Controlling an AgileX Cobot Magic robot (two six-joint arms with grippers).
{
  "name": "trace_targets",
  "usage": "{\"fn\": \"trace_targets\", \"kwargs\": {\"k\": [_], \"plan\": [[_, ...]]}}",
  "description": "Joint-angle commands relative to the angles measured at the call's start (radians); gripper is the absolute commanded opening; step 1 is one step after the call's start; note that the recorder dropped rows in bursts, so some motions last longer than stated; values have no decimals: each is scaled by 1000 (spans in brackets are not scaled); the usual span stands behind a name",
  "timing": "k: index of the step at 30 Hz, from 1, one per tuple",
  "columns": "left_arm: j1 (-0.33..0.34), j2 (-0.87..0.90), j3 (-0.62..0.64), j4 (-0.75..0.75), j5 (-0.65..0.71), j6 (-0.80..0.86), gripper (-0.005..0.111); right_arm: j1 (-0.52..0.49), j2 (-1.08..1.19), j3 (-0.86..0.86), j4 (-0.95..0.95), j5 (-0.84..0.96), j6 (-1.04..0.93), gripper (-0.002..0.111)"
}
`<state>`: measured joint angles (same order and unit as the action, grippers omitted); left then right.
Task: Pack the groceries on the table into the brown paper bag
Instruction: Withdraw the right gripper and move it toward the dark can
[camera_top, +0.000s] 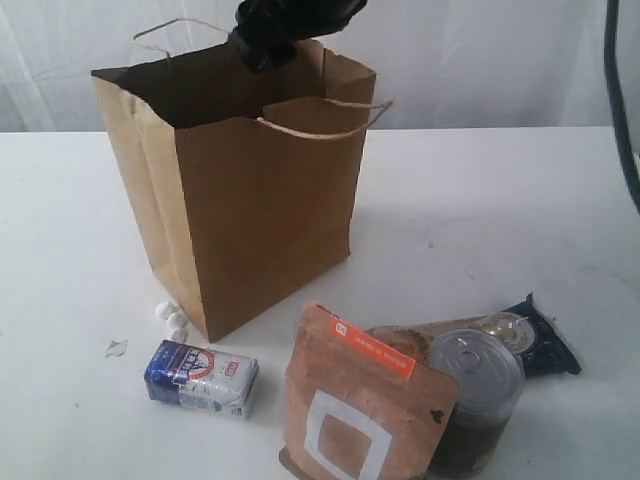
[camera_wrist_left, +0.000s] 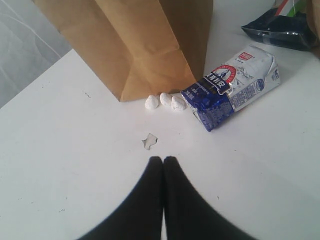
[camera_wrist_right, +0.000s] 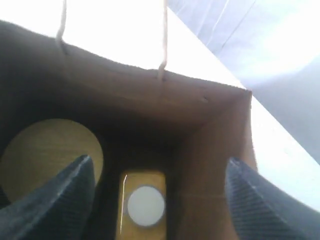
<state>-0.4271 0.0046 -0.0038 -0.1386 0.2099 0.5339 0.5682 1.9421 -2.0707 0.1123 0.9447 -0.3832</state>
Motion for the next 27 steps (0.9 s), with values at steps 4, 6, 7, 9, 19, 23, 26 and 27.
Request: {"fn": "trace_targets", "kwargs": {"k": [4, 6, 7, 9, 19, 23, 26, 27], "plan": [[-4, -5, 4, -10, -1, -3, 0, 1, -102, -2, 6, 56, -2, 68], [-4, -5, 4, -10, -1, -3, 0, 1, -132, -2, 6, 105, -19, 68], [-4, -5, 4, -10, -1, -3, 0, 1, -148, 0, 4, 112, -24, 68], [-4, -5, 4, -10, -1, -3, 0, 1, -182, 2, -5, 122, -24, 68], [-4, -5, 4, -10, -1, -3, 0, -1, -354, 2, -97, 250, -25, 68], [-4, -5, 4, -10, -1, -3, 0, -1, -446, 56, -143, 267, -20, 68], [-4, -5, 4, -10, -1, -3, 0, -1, -533, 129, -199, 265, -2, 68], [-4, -5, 4, -10, -1, -3, 0, -1, -564, 158, -216, 265, 6, 68]]}}
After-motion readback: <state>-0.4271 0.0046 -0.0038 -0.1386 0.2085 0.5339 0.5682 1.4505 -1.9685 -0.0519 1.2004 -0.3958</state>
